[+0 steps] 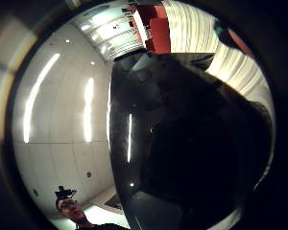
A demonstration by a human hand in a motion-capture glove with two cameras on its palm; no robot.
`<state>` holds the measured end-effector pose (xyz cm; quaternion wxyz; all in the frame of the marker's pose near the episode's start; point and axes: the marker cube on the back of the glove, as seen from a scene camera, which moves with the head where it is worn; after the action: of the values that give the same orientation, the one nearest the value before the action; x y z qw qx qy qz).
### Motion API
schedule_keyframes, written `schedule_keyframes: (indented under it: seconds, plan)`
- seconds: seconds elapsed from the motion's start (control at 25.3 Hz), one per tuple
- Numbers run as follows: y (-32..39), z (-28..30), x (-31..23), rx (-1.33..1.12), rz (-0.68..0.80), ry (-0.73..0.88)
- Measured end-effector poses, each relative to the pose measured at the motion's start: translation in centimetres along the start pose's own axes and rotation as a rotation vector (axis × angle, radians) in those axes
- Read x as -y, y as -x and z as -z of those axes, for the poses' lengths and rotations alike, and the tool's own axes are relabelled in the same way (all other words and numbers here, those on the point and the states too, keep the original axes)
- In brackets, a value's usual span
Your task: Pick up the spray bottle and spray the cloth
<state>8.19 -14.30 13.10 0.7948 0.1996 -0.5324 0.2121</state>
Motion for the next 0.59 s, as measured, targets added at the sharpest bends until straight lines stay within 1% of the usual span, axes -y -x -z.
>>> schedule_keyframes:
  seconds: [0.2,0.59]
  plan:
    - [1.1,-0.4,-0.2,0.111,-0.011,-0.011]
    - [-0.7,-0.6,-0.3,0.116,-0.021,-0.028]
